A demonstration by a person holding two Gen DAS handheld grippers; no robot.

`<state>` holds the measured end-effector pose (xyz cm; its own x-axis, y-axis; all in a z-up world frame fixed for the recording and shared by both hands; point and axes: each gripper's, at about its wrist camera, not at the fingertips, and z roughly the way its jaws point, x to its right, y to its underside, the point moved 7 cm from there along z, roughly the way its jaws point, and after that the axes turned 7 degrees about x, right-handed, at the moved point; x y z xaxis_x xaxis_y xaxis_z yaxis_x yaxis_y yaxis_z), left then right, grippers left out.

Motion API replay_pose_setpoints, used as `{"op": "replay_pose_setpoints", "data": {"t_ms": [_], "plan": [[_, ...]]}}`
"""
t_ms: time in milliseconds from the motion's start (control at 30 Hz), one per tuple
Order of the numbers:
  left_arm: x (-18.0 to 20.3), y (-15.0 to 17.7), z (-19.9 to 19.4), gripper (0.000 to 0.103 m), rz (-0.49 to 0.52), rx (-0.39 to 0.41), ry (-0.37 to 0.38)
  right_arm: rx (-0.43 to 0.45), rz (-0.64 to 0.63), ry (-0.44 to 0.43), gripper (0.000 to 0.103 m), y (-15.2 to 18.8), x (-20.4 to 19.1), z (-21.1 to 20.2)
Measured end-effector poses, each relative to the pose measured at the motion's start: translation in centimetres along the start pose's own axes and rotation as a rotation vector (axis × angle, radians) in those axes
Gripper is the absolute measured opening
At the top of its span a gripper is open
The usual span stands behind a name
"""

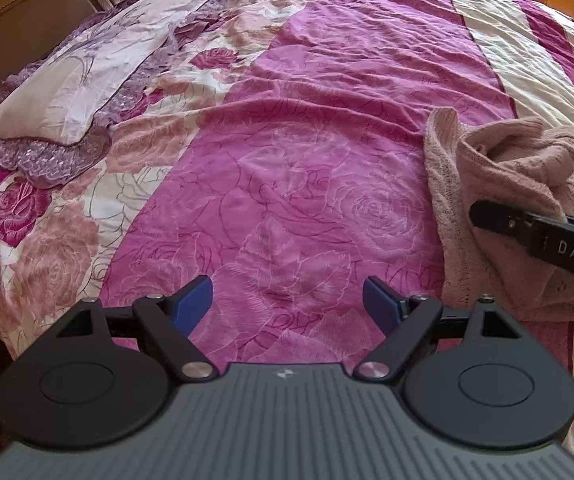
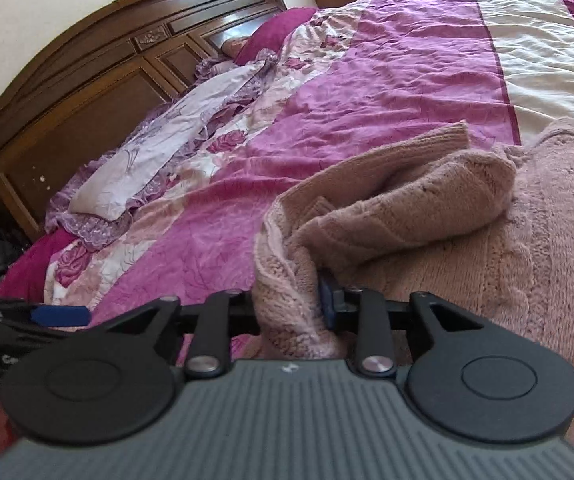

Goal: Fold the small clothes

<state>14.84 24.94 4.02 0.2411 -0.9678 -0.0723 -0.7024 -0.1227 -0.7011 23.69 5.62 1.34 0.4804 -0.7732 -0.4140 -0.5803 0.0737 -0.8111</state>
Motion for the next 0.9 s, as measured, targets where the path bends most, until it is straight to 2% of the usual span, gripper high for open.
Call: {"op": "replay_pose_setpoints", "data": {"t_ms": [100, 333, 467, 533, 633, 733, 900], "plan": [[0.6, -0.6, -0.3, 0.087, 0.016, 0.021, 0.019, 0.016, 0.026, -0.02, 0.045, -0.1, -0.1, -1.4], [3.1, -2.7, -1.5, 0.087, 0.047, 0.078, 0.088, 0.076, 0.028, -0.028, 0.046, -0.8, 0.2, -6.0], [5.2, -3.9, -1.9, 0.087, 0.083, 0.101, 0.13, 0.126, -0.021, 0.064, 0.046, -1.5, 1.9, -8.1], [6.3, -4.4, -2.0, 0.092, 0.097, 0.11, 0.154, 0.143, -0.016, 0.108, 0.046, -1.8, 3.3, -8.8], [8.1, -5.2, -2.1, 0.092, 0.133, 0.136, 0.185, 0.159, 0.015, 0.165, 0.046, -1.9, 5.4, -9.3], [10.1, -5.9, -1.5, 0.092, 0.187, 0.157, 0.209, 0.176, 0.063, 0.206, 0.046, -1.9, 7.2, -9.8], [13.4, -6.4, 1.2, 0.092, 0.289, 0.147, 0.266, 0.19, 0.105, 0.234, 0.046, -1.5, 8.9, -10.3]]}}
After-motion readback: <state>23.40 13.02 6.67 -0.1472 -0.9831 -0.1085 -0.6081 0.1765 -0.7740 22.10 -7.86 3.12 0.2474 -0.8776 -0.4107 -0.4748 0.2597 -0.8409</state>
